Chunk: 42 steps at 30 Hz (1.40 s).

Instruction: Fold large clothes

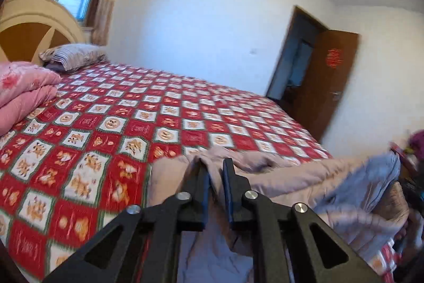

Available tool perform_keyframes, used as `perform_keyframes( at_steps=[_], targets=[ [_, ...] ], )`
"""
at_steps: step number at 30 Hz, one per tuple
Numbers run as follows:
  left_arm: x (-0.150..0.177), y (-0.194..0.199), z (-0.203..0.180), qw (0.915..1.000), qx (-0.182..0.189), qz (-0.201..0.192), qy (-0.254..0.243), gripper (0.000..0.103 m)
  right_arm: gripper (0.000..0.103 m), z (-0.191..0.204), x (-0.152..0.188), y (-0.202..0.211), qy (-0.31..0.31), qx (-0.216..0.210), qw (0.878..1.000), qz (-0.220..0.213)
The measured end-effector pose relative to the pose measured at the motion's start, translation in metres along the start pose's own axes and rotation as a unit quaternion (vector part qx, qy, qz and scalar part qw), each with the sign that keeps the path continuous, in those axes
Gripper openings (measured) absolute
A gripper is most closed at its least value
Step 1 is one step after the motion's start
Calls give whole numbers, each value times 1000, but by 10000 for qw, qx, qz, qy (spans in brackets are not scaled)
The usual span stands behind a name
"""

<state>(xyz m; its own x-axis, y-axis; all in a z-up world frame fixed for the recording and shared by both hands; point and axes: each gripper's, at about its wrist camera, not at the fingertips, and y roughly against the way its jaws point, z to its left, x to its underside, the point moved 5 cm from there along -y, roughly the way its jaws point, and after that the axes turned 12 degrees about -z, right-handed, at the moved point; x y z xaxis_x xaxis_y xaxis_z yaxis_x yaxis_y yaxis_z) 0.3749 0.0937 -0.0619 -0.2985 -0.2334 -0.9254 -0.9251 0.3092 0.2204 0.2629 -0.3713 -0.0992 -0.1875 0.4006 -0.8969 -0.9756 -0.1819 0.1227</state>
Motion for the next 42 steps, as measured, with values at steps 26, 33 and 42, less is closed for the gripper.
perform_keyframes(
  at_steps=[26, 33, 42],
  targets=[
    [20, -123, -12, 9871, -1448, -322, -603, 102, 94, -41, 16, -177, 509, 1538, 9864, -286],
    [48, -160, -36, 9757, -1458, -112, -1632, 102, 95, 53, 83, -175, 1525, 473, 9853, 613],
    [91, -200, 81, 9700, -2208, 926, 415, 102, 95, 17, 94, -248, 1776, 1216, 9714, 1003]
  ],
)
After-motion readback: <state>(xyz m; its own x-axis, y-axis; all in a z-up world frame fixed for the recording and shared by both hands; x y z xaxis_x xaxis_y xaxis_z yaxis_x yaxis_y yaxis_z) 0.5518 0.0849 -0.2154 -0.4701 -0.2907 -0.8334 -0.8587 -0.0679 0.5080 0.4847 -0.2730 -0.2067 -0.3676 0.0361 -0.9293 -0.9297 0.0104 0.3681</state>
